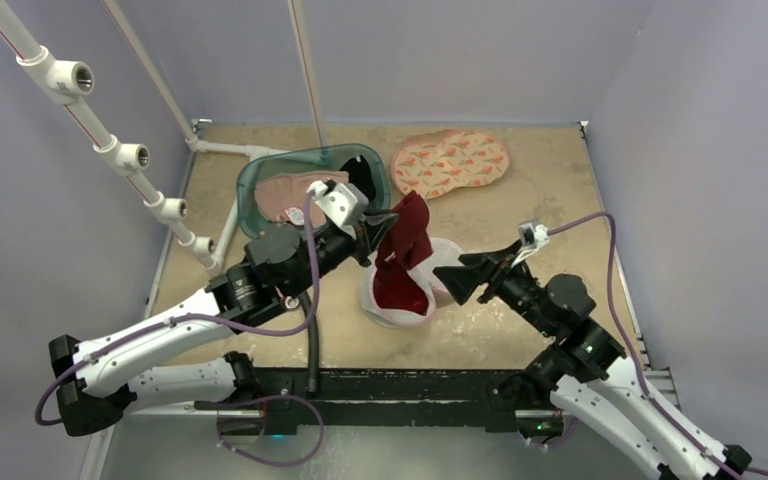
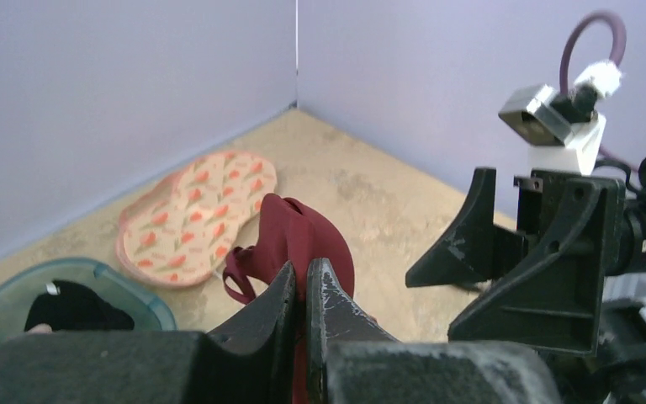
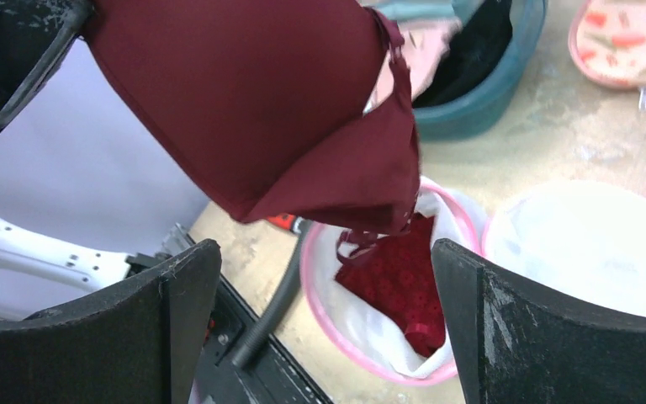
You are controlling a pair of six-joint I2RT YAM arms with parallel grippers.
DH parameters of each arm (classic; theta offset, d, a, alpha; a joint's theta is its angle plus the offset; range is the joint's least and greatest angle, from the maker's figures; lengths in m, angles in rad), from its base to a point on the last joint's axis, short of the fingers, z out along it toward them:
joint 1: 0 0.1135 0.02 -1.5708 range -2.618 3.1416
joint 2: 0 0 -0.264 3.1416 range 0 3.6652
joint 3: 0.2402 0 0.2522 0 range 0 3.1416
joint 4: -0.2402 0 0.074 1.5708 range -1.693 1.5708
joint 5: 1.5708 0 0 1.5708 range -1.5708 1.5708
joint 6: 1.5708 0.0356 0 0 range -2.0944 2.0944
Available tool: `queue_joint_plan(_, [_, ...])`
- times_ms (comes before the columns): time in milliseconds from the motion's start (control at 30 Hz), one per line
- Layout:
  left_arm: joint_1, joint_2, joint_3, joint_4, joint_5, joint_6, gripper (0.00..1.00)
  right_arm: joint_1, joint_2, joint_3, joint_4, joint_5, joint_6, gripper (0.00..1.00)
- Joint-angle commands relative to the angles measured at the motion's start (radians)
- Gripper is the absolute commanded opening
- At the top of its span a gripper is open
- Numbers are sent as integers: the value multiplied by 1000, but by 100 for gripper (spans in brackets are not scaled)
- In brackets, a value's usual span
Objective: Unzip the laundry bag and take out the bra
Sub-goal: Pick up the bra from the laundry bag.
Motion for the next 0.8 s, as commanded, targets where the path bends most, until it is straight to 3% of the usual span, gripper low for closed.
queue_joint_plan(0, [-1,-52,117,78,-6,30,0,1,-42,93,-30,25,-30,98])
queue_joint_plan(267, [-1,-68,195,66,50,84,0,1,-28,207,-81,42,2,98])
queue_joint_plan(400, [0,-71,204,47,62,211,0,2,6,293,-109,43,46,98])
queue_joint_plan(600, [-1,-29,231,-126,1,513,0,1,96,447,-175,50,109,98])
queue_joint_plan(767, [0,-17,234,-147,-8,578,0,2,184,507,-197,94,118,98])
